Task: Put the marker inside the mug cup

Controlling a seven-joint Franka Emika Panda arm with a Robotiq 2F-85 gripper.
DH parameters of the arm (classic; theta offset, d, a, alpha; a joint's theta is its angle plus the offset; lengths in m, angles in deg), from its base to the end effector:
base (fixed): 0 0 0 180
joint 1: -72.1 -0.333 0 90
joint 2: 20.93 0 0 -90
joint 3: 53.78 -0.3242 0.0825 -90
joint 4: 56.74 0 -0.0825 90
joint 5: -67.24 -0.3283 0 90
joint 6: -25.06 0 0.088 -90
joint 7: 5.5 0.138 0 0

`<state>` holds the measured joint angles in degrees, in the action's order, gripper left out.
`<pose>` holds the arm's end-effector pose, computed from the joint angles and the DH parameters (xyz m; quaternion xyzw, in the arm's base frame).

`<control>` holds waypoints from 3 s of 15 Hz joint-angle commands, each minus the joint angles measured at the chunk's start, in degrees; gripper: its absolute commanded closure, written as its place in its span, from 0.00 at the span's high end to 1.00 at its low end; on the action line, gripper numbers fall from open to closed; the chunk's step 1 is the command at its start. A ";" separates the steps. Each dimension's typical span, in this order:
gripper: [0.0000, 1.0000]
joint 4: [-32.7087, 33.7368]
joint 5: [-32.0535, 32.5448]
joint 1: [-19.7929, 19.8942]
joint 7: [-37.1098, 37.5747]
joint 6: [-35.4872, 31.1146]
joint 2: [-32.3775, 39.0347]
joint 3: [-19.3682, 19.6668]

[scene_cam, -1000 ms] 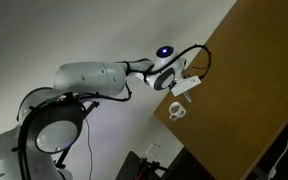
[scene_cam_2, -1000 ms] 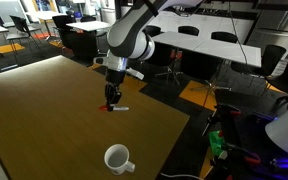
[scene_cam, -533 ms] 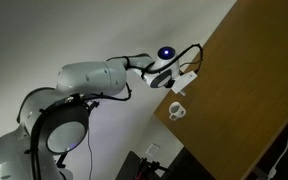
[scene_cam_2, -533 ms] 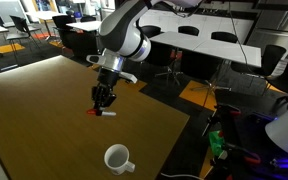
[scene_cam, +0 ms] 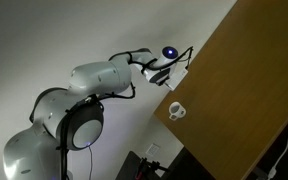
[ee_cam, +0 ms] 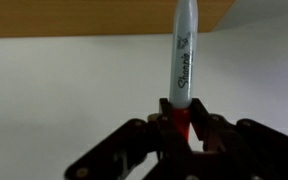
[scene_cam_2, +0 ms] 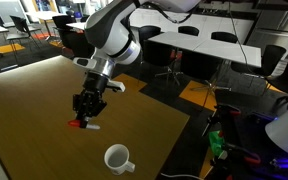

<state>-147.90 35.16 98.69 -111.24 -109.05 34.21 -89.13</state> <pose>0.6549 0.0599 0.1689 -0.7033 -0.5670 -0.2826 0.3225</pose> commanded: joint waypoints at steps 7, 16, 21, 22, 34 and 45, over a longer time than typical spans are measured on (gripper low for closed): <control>0.06 12.84 -3.21 -5.80 -7.30 21.96 5.10 5.79; 0.06 28.10 -1.36 -13.31 -9.61 36.67 14.30 13.73; 0.06 37.29 -1.36 -14.54 -12.90 43.45 21.35 14.03; 0.06 38.99 -1.33 -14.72 -13.08 45.18 22.55 14.01; 0.06 51.07 -1.12 -15.77 -9.91 55.89 30.79 13.38; 0.06 48.10 -1.56 -17.02 -6.72 56.19 29.10 17.53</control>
<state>-100.83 33.53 82.52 -119.85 -54.98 63.31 -72.98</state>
